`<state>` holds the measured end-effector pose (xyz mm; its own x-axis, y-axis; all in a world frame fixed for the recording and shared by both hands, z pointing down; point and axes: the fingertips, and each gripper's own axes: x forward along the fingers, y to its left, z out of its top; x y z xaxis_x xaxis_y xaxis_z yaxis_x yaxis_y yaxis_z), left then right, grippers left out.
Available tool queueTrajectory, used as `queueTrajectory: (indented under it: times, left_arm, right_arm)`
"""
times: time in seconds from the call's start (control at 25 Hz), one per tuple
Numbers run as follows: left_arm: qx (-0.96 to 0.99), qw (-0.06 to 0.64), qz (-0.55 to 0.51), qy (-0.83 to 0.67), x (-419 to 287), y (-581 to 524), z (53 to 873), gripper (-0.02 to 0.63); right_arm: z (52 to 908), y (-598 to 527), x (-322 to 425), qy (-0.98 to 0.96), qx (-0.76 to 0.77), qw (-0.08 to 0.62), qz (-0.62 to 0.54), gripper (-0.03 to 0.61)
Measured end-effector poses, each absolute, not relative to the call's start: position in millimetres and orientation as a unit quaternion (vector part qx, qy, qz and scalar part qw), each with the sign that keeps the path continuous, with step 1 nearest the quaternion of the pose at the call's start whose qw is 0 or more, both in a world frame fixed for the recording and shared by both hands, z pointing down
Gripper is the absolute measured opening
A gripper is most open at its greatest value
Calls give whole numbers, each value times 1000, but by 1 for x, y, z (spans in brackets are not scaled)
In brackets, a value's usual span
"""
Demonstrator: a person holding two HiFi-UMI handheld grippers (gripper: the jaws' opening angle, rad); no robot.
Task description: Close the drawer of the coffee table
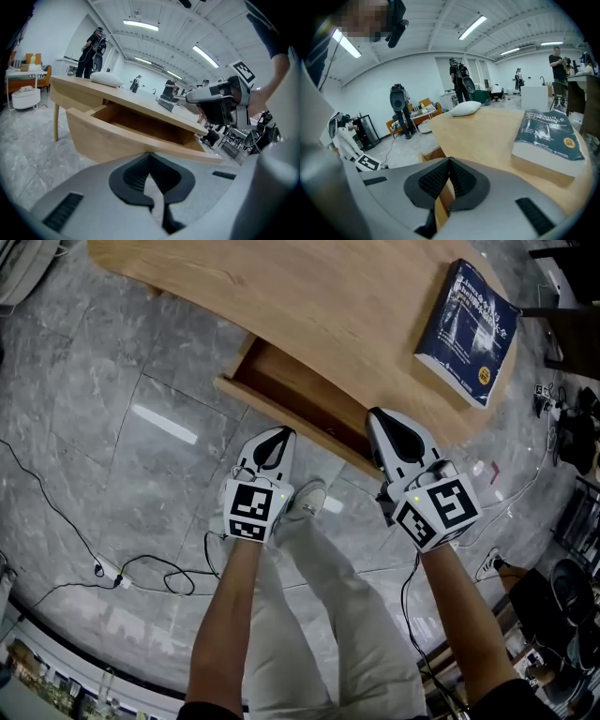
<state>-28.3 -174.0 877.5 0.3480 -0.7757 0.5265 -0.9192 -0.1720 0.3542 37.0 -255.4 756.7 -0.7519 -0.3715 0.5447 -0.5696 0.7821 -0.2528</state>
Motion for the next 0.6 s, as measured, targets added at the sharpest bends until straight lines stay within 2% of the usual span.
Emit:
queueTrajectory:
  times: [0.6]
  left_arm:
    - [759,304,113,-565,-28,-184,867,0]
  right_arm:
    - [764,-258,40,-909,265,240,217,14]
